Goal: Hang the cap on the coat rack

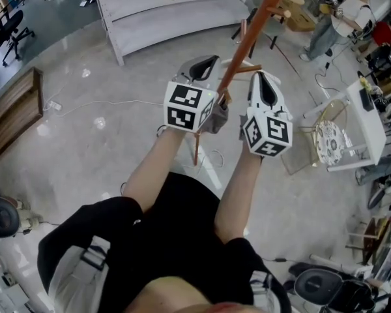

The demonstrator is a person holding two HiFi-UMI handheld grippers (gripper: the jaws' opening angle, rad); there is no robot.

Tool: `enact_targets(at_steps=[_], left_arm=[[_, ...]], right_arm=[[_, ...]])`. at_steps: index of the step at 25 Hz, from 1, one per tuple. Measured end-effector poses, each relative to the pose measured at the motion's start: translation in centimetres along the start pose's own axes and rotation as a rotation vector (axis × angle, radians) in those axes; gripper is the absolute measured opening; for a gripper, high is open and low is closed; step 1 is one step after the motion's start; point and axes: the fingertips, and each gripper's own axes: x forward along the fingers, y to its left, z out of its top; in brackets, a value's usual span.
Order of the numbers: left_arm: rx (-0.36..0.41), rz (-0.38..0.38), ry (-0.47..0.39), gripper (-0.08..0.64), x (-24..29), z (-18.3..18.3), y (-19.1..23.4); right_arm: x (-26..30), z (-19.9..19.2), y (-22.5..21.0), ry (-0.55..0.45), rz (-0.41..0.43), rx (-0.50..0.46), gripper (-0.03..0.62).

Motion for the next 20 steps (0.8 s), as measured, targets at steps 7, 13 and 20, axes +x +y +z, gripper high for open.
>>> enact_targets(at_steps=[7,13,20], left_arm=[[-0.003,-0.017,0.008,0.0,0.9,-0.8,-0.8],[-0.012,-0.019,0.023,0.0,1.2,-1.9,-1.0],[-0.016,-0.017,0.027,0.0,1.8,-2.1,-0.8]], right_arm=[[-0.5,-1.1,-1.6,0.025,-0.033,0.008,0.009],[-1.0,-2.1,-2.7,0.044,-0.052,0.008,0.009],[-0.7,-2.2,-3.4,0.049,-0.06,0.009,0.009]])
